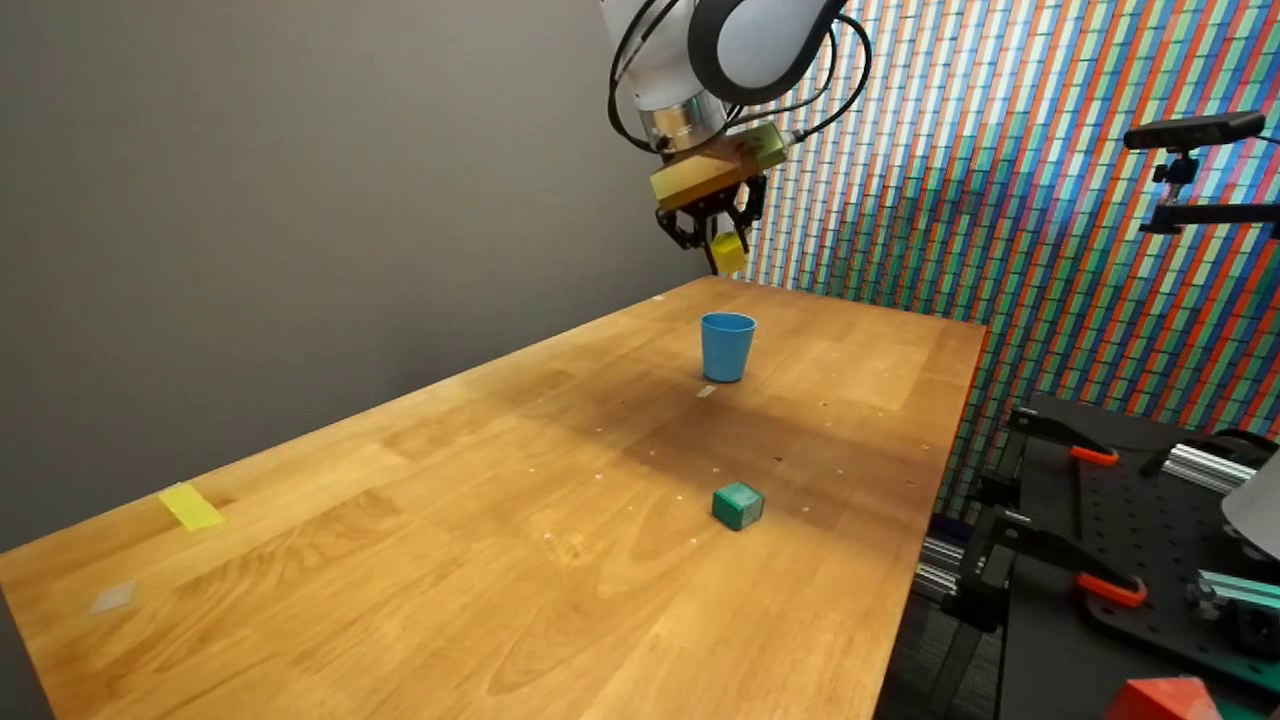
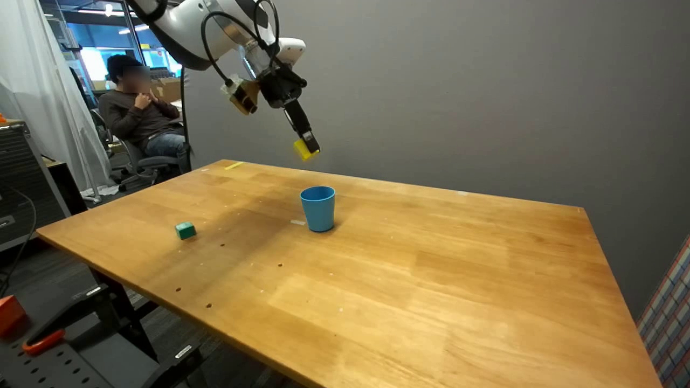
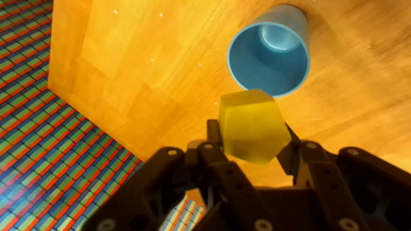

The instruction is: Put the yellow block in the cup

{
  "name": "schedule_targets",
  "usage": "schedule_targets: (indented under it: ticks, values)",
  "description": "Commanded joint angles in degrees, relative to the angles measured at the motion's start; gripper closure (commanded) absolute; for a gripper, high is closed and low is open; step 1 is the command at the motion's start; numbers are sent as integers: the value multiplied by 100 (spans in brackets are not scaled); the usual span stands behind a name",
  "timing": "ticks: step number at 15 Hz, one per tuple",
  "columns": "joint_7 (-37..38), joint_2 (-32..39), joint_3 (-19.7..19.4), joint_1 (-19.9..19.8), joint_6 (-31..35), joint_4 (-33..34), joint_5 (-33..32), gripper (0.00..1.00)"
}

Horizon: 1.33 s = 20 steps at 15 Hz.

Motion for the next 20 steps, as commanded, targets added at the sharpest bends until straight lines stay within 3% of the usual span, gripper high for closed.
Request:
schedule_targets:
  ticks: [1,6,7,9,12,15,20]
  values:
    - [141,376,122,-255,85,121,-3,81]
    - [89,789,128,-369,232,246,147,80]
    - [77,836,122,-372,265,273,162,31]
    - [40,857,118,-376,358,298,226,25]
    - [-28,529,154,-424,586,46,454,1]
    - [-387,-185,304,-484,1096,-385,836,0]
    - [-1626,-1400,788,-459,1049,-616,1539,0]
